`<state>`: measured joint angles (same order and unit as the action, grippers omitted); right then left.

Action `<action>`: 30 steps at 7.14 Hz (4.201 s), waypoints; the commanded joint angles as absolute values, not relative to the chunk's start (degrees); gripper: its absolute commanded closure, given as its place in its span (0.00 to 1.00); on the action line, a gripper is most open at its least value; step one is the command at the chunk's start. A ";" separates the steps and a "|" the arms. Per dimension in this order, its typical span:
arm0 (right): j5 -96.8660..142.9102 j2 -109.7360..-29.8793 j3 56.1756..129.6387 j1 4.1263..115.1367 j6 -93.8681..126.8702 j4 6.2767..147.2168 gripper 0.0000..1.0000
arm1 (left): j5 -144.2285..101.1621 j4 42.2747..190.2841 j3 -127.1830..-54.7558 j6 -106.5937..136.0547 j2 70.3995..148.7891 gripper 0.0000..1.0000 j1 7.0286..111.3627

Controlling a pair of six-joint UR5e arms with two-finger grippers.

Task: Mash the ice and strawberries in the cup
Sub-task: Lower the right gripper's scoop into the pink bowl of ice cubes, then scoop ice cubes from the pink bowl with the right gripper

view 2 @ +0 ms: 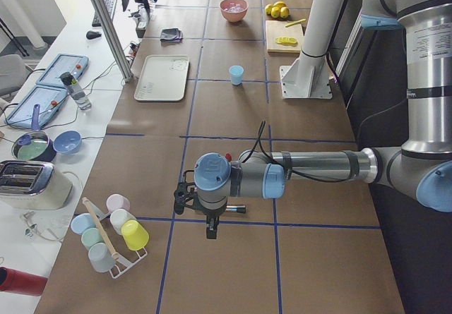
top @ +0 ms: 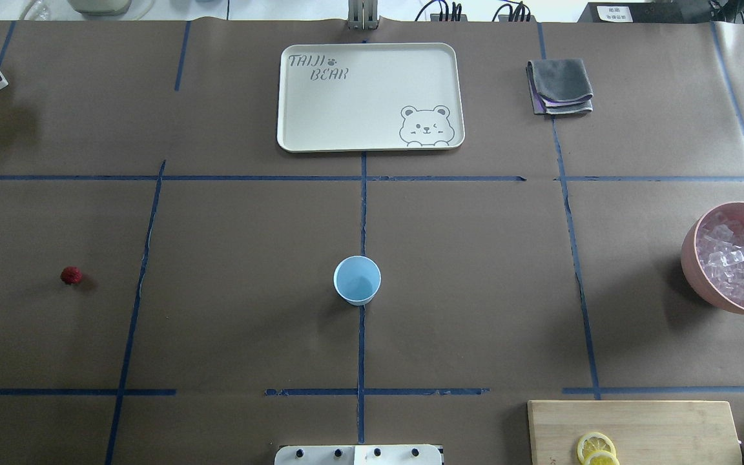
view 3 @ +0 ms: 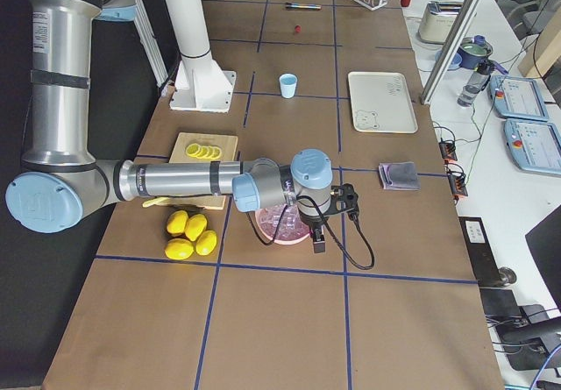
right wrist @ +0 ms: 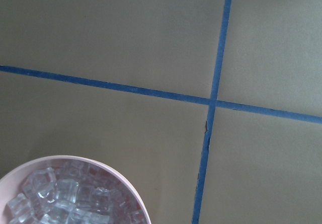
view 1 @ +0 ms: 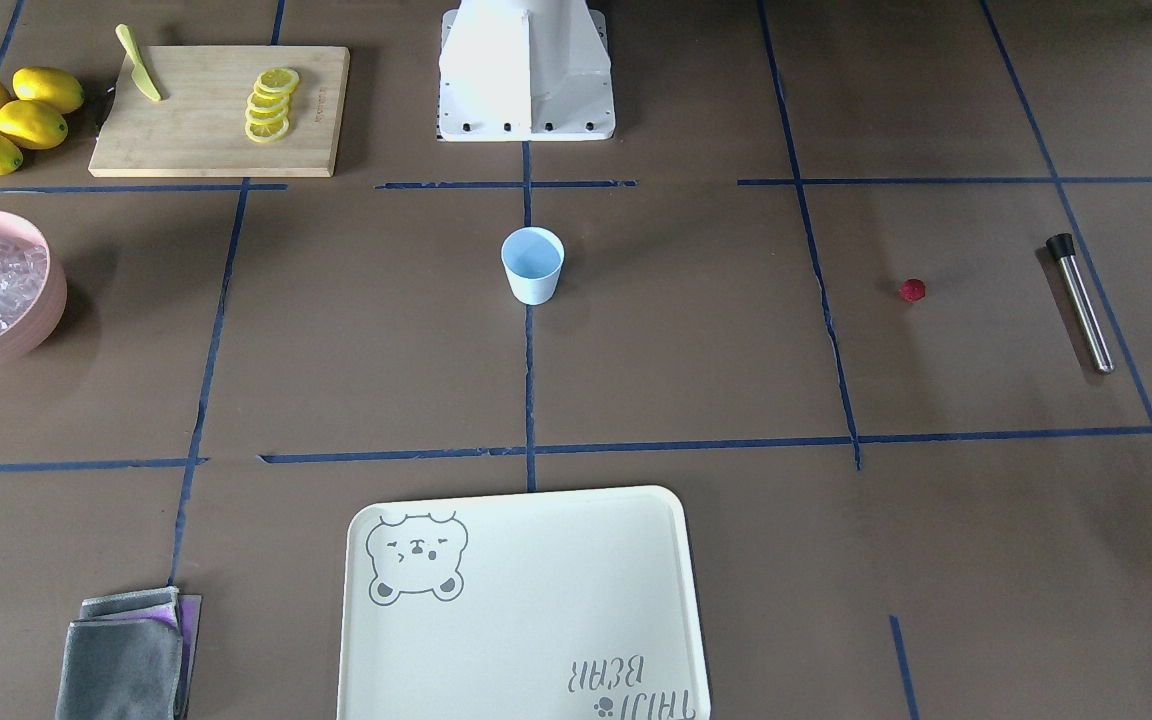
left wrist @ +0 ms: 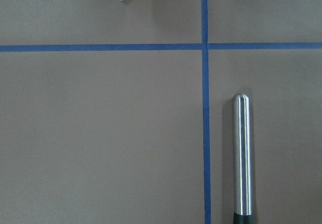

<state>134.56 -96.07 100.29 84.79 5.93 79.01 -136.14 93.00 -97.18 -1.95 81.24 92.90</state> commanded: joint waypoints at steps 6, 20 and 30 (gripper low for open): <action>130.96 -99.84 107.67 72.53 21.09 78.49 0.25 | -136.23 92.99 -97.21 -2.11 80.86 0.00 92.90; 130.96 -97.73 101.25 66.98 20.83 78.57 0.40 | -136.14 92.99 -98.61 -1.93 80.68 0.00 92.90; 131.04 -97.82 100.20 66.36 20.65 78.49 0.42 | -136.23 92.90 -99.14 -1.93 80.68 0.00 93.16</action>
<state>130.98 -97.82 100.19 66.50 20.65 78.54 -136.22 92.90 -99.14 -1.93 80.66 93.16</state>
